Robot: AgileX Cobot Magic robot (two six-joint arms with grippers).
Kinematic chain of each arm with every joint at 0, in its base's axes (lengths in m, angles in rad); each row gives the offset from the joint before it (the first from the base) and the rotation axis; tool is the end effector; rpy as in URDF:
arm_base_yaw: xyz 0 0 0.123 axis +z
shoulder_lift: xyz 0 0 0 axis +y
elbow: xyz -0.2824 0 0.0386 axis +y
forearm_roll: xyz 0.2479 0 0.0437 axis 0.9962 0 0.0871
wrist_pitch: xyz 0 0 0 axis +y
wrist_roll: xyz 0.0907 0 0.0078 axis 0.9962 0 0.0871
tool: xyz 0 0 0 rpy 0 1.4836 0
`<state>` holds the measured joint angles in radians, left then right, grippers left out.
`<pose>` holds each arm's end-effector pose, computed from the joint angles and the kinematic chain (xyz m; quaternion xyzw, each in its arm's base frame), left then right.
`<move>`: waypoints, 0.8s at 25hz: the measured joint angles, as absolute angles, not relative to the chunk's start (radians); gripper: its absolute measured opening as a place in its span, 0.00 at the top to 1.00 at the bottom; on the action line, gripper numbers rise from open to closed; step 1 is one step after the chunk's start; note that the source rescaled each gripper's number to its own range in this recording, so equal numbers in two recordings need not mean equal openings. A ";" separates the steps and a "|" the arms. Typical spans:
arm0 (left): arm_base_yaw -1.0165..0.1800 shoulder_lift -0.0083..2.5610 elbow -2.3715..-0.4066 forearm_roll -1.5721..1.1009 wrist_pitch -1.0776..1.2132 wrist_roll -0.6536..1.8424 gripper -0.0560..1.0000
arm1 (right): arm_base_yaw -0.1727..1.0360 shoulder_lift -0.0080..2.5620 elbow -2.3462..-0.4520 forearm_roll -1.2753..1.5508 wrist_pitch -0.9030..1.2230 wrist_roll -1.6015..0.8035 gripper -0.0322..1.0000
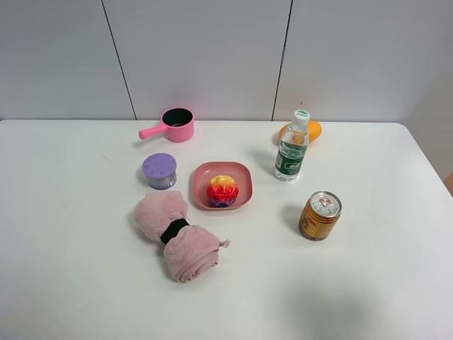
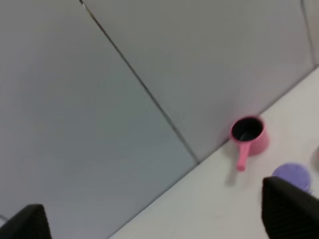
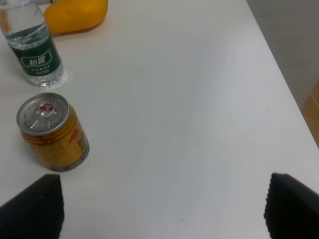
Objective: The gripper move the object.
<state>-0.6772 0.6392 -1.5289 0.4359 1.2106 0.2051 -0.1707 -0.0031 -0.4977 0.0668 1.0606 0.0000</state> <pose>0.0229 0.0278 0.5258 0.2678 0.7208 0.0588 0.6366 -0.0042 0.0061 0.2767 0.0714 0.8495 -0.0112 0.5226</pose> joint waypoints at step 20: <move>-0.153 0.272 -1.170 0.017 1.218 0.262 0.13 | -0.171 -0.003 -0.498 0.067 1.061 0.000 0.00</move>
<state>-0.1526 0.2720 -1.1705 0.0175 1.2185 0.2624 -0.1707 -0.0031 -0.4977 0.0668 1.0606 0.0000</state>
